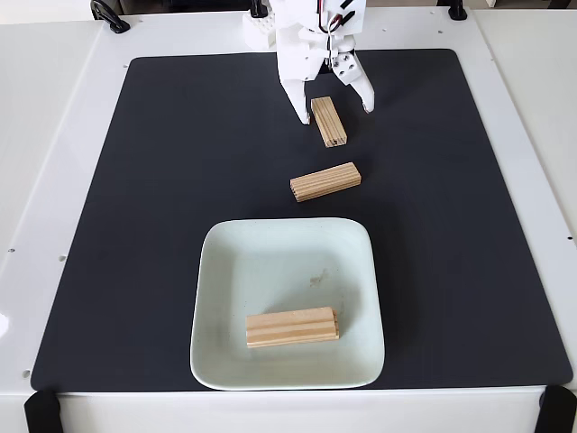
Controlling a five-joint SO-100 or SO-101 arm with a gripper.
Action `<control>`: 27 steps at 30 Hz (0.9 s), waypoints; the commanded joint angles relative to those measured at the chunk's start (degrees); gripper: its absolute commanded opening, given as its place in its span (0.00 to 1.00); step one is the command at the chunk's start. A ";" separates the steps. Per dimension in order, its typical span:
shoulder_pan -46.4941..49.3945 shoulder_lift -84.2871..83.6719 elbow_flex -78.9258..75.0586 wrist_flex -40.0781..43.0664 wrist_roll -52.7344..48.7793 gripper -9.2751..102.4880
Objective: Pick up the wooden block and place them on the plate.
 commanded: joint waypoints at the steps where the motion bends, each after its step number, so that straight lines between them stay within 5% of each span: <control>1: -0.09 0.35 0.18 -0.79 -0.53 0.44; 27: -1.05 0.18 -0.09 -0.88 0.18 0.44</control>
